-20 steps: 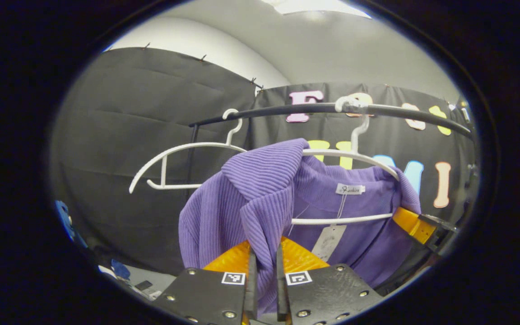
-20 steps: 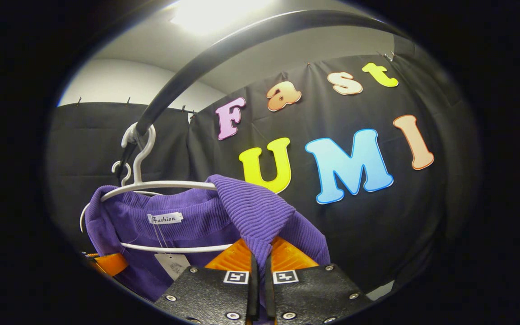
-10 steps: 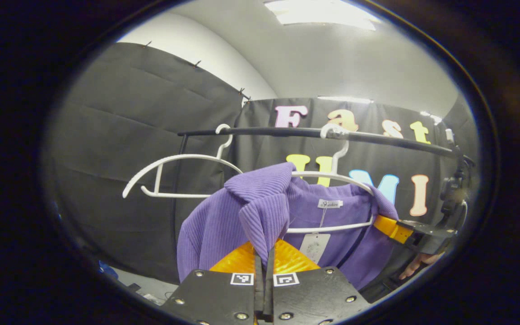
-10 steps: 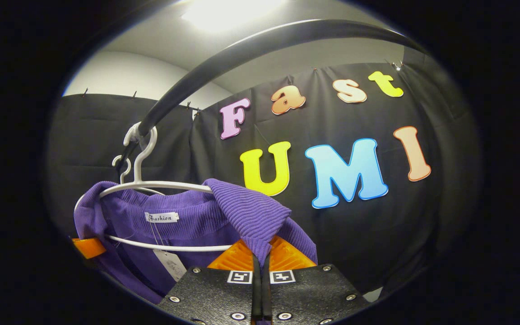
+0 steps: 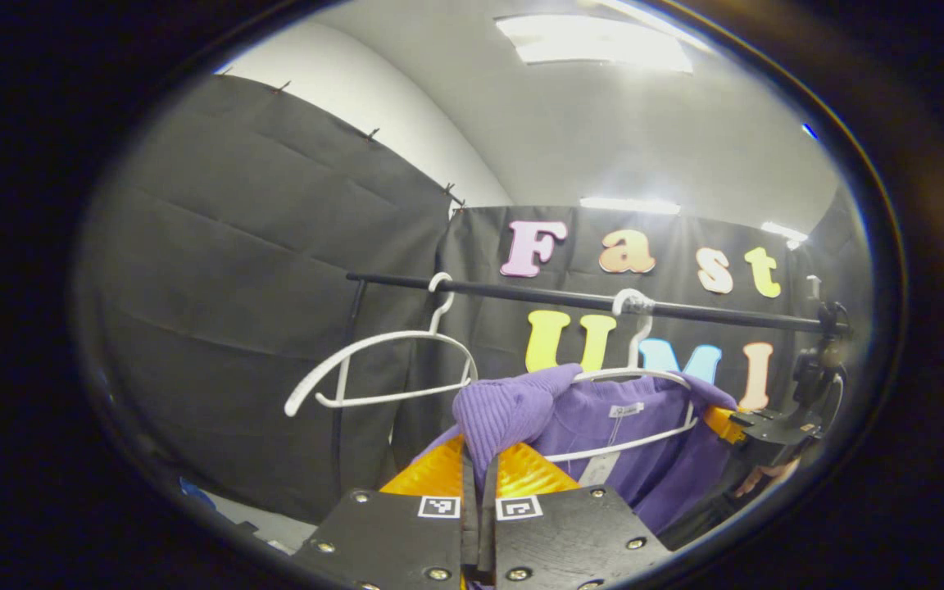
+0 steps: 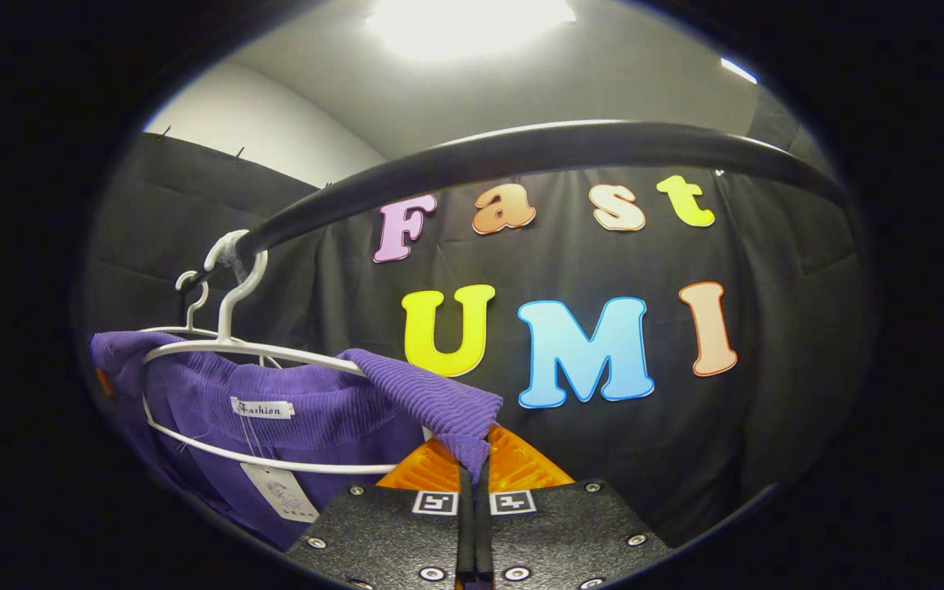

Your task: Grasp the clothes on the hanger with both hands and then place them into the laundry hamper below.

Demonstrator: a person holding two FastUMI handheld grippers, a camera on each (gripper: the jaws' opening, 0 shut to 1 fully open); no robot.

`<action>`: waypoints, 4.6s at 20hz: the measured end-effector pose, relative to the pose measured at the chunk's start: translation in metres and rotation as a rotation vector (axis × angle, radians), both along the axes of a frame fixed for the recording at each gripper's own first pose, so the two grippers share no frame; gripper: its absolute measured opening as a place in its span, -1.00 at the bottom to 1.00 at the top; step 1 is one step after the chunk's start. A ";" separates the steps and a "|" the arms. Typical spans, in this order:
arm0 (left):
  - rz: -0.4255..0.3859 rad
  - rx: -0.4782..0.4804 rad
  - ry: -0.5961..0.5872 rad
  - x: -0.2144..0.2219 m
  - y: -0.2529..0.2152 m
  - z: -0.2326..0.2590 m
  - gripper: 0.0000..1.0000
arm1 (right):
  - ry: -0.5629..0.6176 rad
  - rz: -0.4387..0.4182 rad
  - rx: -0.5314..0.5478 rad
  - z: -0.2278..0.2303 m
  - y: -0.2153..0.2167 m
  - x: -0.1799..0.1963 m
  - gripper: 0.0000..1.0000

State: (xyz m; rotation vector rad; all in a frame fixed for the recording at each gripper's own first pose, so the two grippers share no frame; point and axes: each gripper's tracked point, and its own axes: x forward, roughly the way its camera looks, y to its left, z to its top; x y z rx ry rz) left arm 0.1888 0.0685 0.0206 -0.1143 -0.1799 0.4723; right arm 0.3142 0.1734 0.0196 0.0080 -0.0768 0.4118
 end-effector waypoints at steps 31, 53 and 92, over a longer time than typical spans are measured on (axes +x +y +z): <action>-0.098 -0.041 -0.018 -0.006 0.137 -0.011 -0.99 | 0.066 -0.102 0.040 0.011 0.022 -0.087 -1.00; -0.249 -0.067 0.026 0.019 0.069 -0.040 -0.99 | -0.030 -0.181 -0.029 0.020 -0.040 -0.043 -1.00; -0.362 -0.049 0.331 -0.039 -0.034 -0.144 -0.99 | 0.265 -0.318 0.002 -0.101 -0.150 -0.143 -1.00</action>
